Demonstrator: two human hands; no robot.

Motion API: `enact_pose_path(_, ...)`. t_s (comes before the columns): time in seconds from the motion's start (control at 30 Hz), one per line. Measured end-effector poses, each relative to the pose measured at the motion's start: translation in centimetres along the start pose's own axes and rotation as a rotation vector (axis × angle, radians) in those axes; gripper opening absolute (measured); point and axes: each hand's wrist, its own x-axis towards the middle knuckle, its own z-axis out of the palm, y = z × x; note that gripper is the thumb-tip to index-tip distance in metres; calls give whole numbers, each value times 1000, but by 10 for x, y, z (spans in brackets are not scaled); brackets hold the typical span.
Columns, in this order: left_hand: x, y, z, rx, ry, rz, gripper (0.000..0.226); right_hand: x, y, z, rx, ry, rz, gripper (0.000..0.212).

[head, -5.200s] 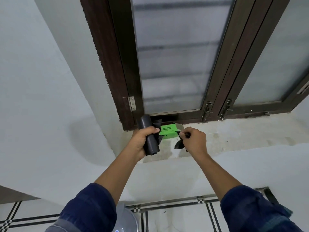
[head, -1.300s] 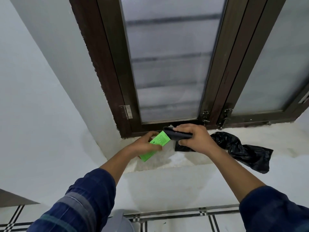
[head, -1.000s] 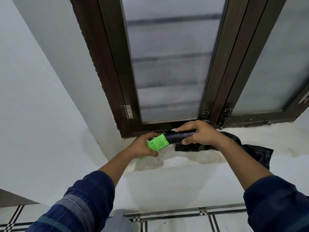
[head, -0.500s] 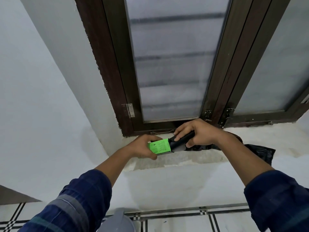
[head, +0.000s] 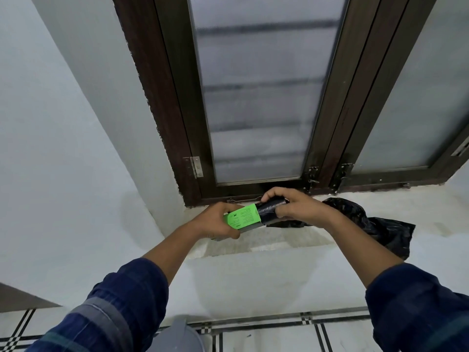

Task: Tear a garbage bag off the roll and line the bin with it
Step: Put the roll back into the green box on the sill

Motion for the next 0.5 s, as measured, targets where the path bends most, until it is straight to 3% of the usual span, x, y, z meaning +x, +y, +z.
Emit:
enact_pose_path(0.13,-1,3,-2,-10,35,-3,80,2,8,-2,8,188,-22,47)
enact_pose_path(0.3,-1,10,-1,-31,19,16,79,7,14,14,61,108,13,46)
enact_pose_path(0.5,-2,6,-2,-27,51,7,79,-1,10,8,82,209,27,36)
